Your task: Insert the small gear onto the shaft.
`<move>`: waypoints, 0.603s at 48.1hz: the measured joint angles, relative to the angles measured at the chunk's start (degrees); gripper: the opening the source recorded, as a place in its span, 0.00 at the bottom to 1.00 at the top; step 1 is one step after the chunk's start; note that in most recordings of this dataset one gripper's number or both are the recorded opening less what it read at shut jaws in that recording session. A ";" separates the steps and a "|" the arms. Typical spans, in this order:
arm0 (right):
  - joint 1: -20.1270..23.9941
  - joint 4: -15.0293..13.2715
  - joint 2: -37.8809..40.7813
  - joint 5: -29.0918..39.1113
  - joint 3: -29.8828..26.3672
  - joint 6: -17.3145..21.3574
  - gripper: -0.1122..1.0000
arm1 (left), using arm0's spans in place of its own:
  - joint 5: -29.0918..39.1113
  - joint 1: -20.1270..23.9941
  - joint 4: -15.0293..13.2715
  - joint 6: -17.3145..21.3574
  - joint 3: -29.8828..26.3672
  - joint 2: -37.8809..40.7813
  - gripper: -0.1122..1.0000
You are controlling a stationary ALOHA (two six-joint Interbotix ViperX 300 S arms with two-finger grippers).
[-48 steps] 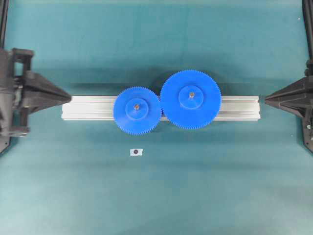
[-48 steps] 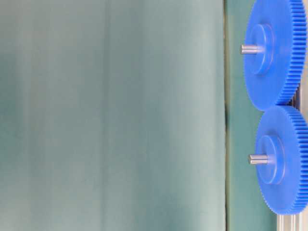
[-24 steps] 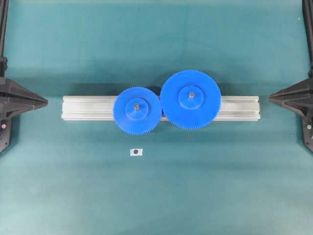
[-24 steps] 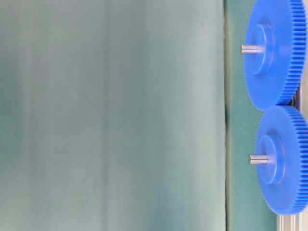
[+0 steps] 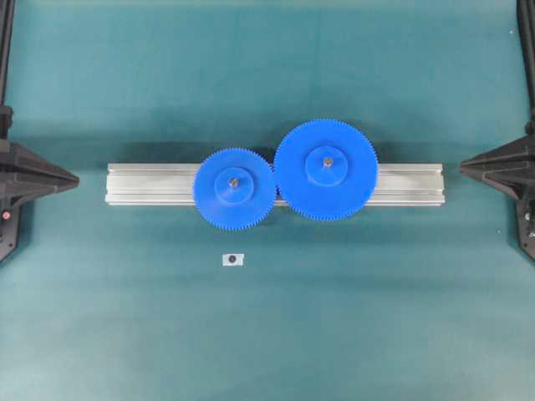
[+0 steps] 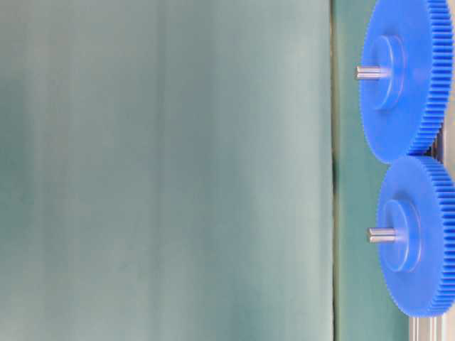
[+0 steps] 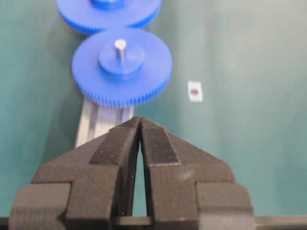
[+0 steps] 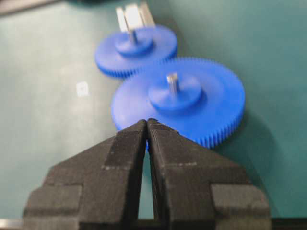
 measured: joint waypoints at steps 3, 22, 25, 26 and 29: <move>0.00 0.00 -0.09 0.09 0.97 0.00 0.22 | -0.70 0.00 0.00 -0.44 1.49 -0.97 0.16; 0.00 0.00 0.09 0.44 4.04 0.09 0.22 | -7.03 0.00 0.09 -4.13 9.58 -2.20 0.16; 0.00 -0.09 0.09 -0.44 4.66 0.09 0.22 | -8.00 0.00 0.09 -5.10 10.72 -2.20 0.16; 0.00 -0.09 0.00 -0.79 4.92 0.09 0.22 | -8.35 0.00 0.09 -5.19 10.90 -2.20 0.16; 0.00 -0.09 0.09 -1.67 5.45 0.26 0.22 | -9.40 0.00 0.09 -6.33 11.69 -2.20 0.16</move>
